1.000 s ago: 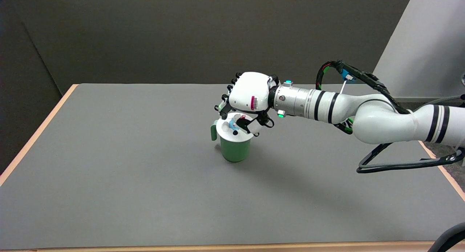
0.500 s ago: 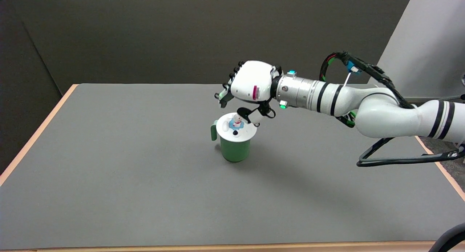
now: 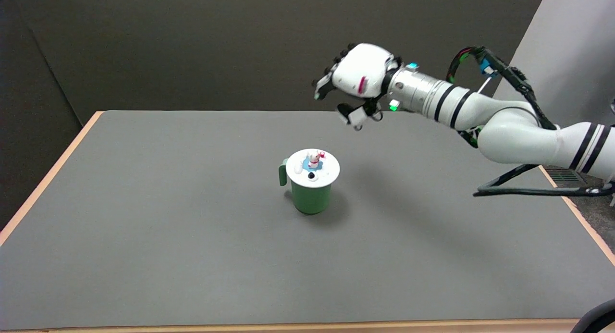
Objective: Place the white cup lid onto the cup.
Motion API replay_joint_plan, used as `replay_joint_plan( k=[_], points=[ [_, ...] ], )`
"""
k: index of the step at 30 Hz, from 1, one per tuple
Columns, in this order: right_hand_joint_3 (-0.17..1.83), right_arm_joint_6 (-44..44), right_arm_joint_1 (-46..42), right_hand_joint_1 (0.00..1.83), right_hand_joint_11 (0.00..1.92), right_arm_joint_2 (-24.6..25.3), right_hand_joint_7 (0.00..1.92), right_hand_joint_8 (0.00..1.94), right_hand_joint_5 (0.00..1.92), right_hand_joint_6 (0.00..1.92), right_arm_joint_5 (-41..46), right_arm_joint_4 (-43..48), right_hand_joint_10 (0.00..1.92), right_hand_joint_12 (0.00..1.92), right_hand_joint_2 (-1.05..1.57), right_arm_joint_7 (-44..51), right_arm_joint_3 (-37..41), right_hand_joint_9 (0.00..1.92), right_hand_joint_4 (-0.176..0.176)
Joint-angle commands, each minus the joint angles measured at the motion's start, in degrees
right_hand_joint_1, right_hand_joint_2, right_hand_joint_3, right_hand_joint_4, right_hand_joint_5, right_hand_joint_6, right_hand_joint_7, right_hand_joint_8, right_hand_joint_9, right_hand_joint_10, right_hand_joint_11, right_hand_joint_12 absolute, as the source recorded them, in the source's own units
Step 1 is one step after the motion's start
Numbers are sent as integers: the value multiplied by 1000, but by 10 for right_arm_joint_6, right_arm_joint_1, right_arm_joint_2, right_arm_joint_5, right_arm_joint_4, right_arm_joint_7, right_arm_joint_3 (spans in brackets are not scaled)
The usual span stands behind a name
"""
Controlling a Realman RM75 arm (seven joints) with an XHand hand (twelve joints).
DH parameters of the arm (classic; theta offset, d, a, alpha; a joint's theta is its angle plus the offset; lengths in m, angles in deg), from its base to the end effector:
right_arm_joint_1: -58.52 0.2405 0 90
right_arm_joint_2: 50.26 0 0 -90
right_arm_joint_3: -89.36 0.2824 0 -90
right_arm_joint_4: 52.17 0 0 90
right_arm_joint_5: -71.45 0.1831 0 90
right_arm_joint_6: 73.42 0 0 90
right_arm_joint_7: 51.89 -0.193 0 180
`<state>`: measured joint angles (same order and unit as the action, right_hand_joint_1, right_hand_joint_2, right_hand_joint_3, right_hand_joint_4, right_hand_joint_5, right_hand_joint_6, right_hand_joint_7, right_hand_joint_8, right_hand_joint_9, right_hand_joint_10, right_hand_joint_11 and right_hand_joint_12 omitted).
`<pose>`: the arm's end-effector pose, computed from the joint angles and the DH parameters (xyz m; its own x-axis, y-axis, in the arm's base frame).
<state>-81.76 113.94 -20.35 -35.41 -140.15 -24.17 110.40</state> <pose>-0.1172 -0.4508 0.3204 0.8807 0.1866 -0.4355 0.4729 -0.4020 0.7841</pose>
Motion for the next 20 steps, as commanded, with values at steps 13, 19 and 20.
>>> replay_joint_plan(
  k=[13, 19, 20],
  points=[
    [960, -187, -50, 783, 1030, 5, 860, 225, 712, 258, 109, 335, 343, 801, 756, 9, 45, 993, 176],
    [959, -204, -104, 782, 1031, -5, 867, 232, 719, 264, 109, 324, 341, 790, 760, 9, 84, 993, 176],
    [954, -204, -110, 782, 1029, -7, 872, 237, 717, 263, 109, 322, 340, 787, 756, 9, 90, 992, 176]
  ],
)
